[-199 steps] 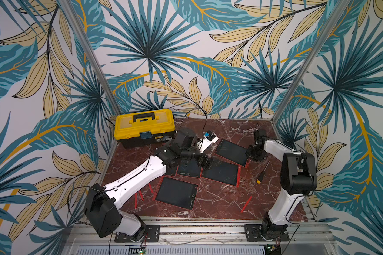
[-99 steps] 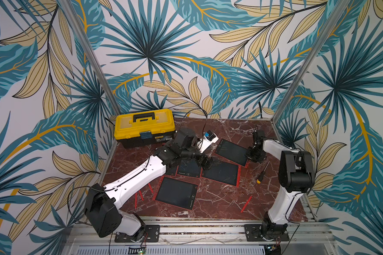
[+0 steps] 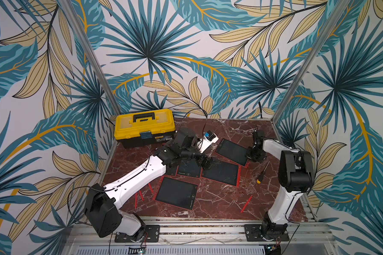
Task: Place the stylus back onto the writing tablet
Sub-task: Move the writing tablet to the center of the board.
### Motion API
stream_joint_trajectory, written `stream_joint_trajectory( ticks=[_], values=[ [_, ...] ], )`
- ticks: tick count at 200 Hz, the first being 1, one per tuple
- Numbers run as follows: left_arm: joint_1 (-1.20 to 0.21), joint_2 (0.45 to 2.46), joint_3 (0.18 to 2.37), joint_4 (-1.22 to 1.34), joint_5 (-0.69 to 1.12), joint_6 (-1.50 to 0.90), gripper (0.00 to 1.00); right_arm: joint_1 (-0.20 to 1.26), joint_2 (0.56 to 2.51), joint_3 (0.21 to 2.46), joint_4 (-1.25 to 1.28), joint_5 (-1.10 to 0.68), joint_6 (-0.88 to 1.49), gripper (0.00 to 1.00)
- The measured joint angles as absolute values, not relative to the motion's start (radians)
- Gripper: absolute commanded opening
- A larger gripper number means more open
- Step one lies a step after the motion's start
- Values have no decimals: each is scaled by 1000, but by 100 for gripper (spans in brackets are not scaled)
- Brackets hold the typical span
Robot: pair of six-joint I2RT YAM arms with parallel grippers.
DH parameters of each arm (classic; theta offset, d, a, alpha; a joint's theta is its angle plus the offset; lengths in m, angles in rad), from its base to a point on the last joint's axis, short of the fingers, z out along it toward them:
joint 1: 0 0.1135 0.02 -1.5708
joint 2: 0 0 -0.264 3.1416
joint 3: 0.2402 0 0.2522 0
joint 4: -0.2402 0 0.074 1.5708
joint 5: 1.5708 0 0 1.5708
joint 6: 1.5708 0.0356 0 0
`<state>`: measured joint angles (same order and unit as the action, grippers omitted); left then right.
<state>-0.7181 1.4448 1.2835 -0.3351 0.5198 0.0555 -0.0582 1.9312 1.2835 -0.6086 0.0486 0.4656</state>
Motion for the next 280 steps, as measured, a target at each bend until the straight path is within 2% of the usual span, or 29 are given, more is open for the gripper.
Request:
stream_joint_trajectory(
  ticks=[136, 164, 216, 280],
  values=[
    [-718, 1445, 1283, -335, 519, 56, 100, 21, 1771, 1076, -613, 60, 441, 5],
    [-718, 1445, 1283, -335, 515, 36, 100, 44, 1729, 1022, -593, 51, 465, 9],
    [-727, 1449, 1283, -335, 484, -57, 100, 45, 1616, 900, -536, -1, 515, 26],
    [-757, 1515, 1283, -322, 421, -196, 100, 46, 1370, 782, -528, -41, 529, 26]
  ],
)
